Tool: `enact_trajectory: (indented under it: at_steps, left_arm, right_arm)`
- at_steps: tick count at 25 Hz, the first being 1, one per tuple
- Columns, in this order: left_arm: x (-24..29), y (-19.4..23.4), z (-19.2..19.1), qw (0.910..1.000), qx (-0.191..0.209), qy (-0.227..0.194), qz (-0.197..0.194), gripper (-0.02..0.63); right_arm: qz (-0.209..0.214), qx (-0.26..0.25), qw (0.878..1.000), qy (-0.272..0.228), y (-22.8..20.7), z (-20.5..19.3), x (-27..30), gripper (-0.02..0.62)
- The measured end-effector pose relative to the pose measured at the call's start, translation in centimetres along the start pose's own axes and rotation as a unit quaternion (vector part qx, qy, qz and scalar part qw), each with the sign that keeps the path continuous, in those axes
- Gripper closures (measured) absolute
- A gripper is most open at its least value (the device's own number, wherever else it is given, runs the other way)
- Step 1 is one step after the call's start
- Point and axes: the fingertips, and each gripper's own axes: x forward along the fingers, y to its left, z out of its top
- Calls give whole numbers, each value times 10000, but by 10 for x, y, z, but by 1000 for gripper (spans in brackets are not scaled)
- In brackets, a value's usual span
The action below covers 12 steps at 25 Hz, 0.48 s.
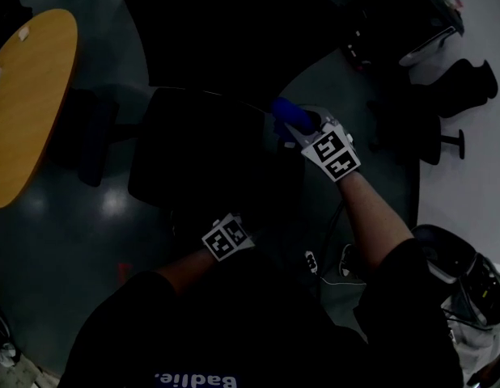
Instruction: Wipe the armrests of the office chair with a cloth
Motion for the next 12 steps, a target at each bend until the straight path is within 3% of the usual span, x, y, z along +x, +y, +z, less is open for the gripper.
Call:
enact_trajectory:
  at_steps: [12]
  left_arm:
    - [-4, 7, -8, 9996, -174, -163, 135, 588]
  right_arm:
    - [765, 1081, 9912, -29, 84, -41, 23, 483]
